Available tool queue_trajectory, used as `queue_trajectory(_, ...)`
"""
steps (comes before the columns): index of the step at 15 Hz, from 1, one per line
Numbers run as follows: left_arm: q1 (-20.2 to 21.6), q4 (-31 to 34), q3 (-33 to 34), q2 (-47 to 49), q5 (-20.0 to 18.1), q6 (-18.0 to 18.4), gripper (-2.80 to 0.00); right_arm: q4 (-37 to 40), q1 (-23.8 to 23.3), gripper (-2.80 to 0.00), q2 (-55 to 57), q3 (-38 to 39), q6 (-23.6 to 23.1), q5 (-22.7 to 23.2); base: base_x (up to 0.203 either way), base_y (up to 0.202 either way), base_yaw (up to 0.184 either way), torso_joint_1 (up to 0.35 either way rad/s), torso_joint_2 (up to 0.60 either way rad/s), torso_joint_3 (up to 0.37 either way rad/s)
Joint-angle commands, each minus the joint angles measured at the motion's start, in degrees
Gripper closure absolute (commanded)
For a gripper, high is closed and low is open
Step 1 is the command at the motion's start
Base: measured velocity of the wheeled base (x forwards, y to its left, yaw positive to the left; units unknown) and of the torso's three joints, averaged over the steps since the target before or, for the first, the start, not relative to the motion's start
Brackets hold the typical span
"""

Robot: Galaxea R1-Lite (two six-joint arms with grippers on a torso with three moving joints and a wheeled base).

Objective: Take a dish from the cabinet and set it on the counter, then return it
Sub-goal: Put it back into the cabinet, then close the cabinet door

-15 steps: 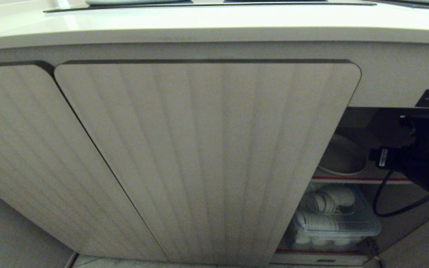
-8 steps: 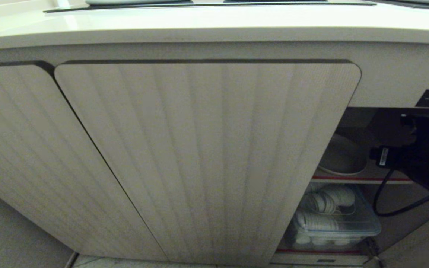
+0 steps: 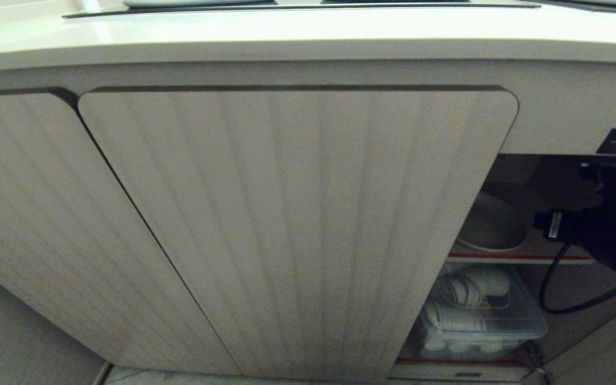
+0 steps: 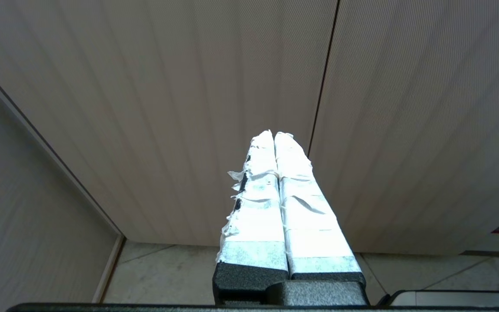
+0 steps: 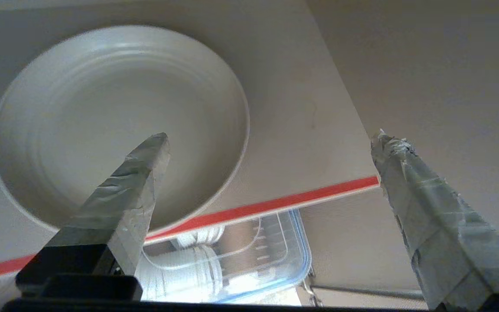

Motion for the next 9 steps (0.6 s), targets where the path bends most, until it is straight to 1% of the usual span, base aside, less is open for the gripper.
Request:
queue_trajectory(1, 0.0, 0.0, 0.0, 0.0, 0.0, 0.0, 0.0, -0.3, 0.1, -2.8, -0.5, 0.5, 0.0, -0.1, 0.0, 0.0, 0.0, 0.0, 0.0, 0.0)
queue_trajectory(9, 0.0, 0.0, 0.0, 0.0, 0.0, 0.0, 0.0, -0.2, 0.3, -2.8, -1.6, 1.1, 0.0, -0.1, 0.0, 0.0, 0.0, 0.0, 0.0, 0.0)
